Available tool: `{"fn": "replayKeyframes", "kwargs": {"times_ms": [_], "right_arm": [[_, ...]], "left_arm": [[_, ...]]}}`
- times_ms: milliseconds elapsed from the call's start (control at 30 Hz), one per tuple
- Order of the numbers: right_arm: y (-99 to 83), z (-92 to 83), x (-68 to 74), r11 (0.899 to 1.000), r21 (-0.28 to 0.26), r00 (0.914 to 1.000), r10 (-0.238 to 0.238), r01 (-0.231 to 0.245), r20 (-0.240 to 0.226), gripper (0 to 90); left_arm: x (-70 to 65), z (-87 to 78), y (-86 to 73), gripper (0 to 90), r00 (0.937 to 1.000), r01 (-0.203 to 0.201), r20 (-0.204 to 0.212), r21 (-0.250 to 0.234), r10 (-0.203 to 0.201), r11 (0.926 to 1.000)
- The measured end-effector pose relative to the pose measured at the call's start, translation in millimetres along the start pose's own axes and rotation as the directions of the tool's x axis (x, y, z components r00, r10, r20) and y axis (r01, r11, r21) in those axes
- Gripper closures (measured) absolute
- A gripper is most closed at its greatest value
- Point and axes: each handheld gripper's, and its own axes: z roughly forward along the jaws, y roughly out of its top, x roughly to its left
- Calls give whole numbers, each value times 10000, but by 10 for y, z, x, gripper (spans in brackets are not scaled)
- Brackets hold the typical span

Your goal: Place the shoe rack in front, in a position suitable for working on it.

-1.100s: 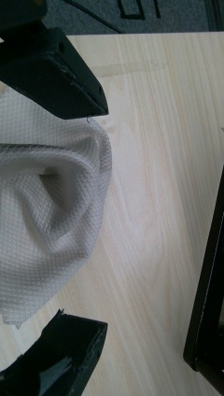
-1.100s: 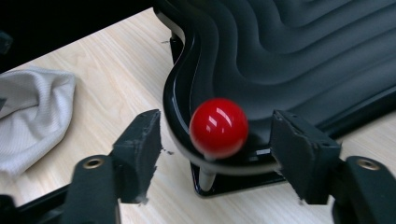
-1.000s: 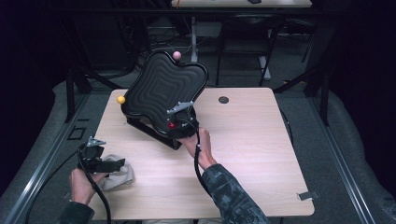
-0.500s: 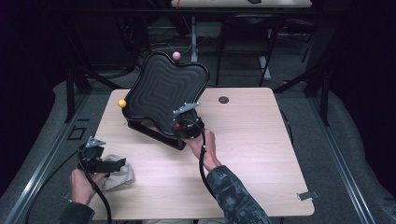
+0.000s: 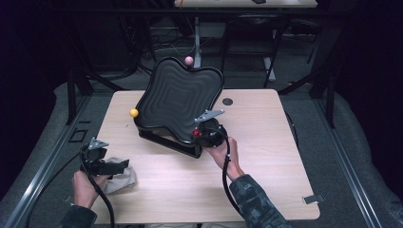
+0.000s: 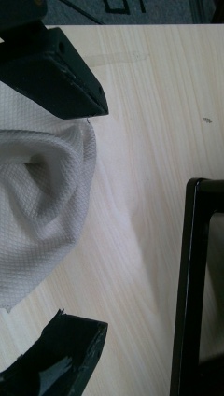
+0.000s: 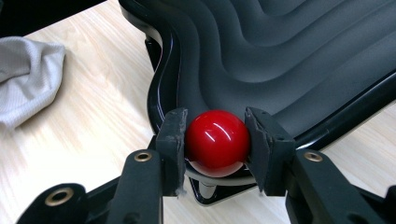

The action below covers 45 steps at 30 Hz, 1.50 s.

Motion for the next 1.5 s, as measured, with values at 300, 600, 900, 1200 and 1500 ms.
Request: {"fn": "replayKeyframes", "kwargs": {"times_ms": [300, 600, 900, 1200, 1500], "right_arm": [[-162, -214, -165, 9998, 140, 9999, 123, -121, -109, 594], [-204, -224, -223, 9976, -64, 9954, 693, -690, 665, 579], [-254, -275, -294, 9992, -86, 9978, 399, -395, 537, 600], [-328, -374, -376, 9997, 13, 9994, 226, -226, 251, 601], [-347, -404, -428, 9998, 96, 9998, 183, -183, -11, 601]], "left_arm": [[-79, 24, 44, 0, 9998, -200, 66, -10, 200, 9998], [-163, 69, 163, 0, 9990, -355, 261, -145, 359, 9993], [-198, 94, 291, 0, 9986, -366, 365, -430, 382, 9984], [-284, 177, 516, 1, 9967, -539, 567, -706, 580, 9960], [-348, 447, 883, 152, 9933, -538, 961, -1034, 639, 9932]]}}
